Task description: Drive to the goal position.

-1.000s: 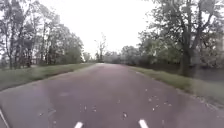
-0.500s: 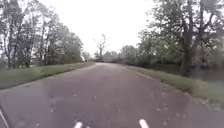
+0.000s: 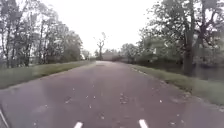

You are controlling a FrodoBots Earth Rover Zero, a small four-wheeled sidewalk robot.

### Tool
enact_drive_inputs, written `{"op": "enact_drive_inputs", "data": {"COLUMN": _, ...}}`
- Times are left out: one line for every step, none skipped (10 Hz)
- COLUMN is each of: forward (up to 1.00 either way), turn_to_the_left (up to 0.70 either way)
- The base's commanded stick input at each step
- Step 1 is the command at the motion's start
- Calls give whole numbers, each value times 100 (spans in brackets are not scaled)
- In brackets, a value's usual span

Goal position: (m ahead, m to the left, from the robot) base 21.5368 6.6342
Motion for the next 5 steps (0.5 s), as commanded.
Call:
{"op": "enact_drive_inputs", "data": {"forward": 70, "turn_to_the_left": 0}}
{"op": "enact_drive_inputs", "data": {"forward": 70, "turn_to_the_left": 0}}
{"op": "enact_drive_inputs", "data": {"forward": 70, "turn_to_the_left": 0}}
{"op": "enact_drive_inputs", "data": {"forward": 70, "turn_to_the_left": 0}}
{"op": "enact_drive_inputs", "data": {"forward": 70, "turn_to_the_left": 0}}
